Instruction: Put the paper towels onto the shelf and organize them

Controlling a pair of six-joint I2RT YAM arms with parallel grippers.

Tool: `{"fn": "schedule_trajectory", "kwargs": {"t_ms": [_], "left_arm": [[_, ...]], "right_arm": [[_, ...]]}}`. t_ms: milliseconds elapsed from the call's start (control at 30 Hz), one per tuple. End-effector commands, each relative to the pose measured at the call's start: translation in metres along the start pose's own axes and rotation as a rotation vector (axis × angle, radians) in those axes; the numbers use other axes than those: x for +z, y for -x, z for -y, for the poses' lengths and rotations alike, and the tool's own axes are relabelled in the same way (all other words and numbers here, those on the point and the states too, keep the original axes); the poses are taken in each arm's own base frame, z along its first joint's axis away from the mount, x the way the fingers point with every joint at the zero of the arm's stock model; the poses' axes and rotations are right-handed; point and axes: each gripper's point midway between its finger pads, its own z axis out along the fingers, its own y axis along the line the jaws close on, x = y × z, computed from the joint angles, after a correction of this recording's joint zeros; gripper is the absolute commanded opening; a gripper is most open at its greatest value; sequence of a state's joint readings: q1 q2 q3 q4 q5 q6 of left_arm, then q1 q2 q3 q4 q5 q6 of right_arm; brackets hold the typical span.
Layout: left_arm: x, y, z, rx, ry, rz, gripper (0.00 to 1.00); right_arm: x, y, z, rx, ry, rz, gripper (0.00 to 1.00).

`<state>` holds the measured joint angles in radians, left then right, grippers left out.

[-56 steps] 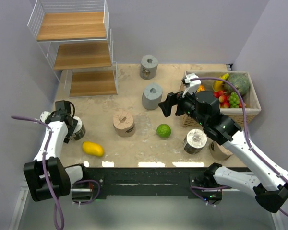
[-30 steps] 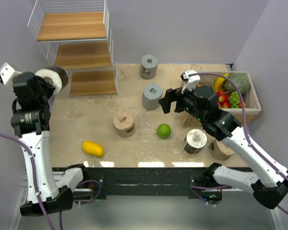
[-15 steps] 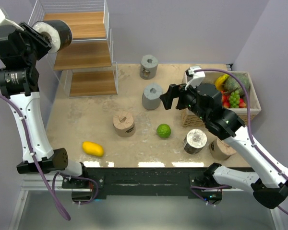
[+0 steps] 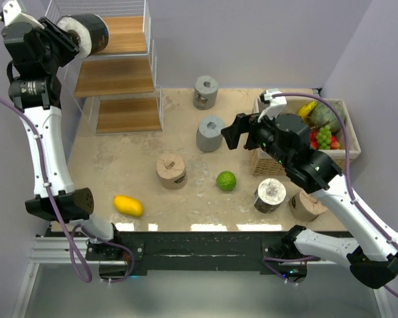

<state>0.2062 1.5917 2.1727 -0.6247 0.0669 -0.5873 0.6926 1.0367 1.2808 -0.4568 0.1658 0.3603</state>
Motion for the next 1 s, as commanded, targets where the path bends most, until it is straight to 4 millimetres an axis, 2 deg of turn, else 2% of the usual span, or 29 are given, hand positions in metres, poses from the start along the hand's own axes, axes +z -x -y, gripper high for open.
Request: {"fn": "schedule_trajectory", "kwargs": {"t_ms": [0, 100, 433, 567, 733, 833, 967], "left_arm": [[0.005, 0.027, 0.036, 0.007, -0.120, 0.096, 0.27], [0.015, 0.022, 0.036, 0.012, -0.114, 0.093, 0.29], [0.034, 0.009, 0.057, 0.020, -0.144, 0.096, 0.40], [0.042, 0.007, 0.059, 0.012, -0.145, 0.096, 0.49], [0.047, 0.005, 0.062, 0.003, -0.150, 0.102, 0.54], [0.053, 0.002, 0.064, 0.001, -0.157, 0.103, 0.60], [0.052, 0.007, 0.072, 0.002, -0.190, 0.122, 0.69]], "right_arm": [[-0.005, 0.020, -0.007, 0.014, 0.014, 0.043, 0.97], [-0.007, 0.021, -0.005, 0.011, 0.008, 0.045, 0.98], [-0.007, 0.021, -0.005, 0.012, 0.007, 0.042, 0.98], [-0.007, 0.023, -0.005, 0.008, 0.003, 0.044, 0.98], [-0.008, 0.027, -0.005, 0.001, 0.004, 0.051, 0.97], [-0.009, 0.027, -0.006, 0.000, 0.004, 0.053, 0.98], [-0.010, 0.026, -0.004, -0.005, -0.001, 0.053, 0.98]]}}
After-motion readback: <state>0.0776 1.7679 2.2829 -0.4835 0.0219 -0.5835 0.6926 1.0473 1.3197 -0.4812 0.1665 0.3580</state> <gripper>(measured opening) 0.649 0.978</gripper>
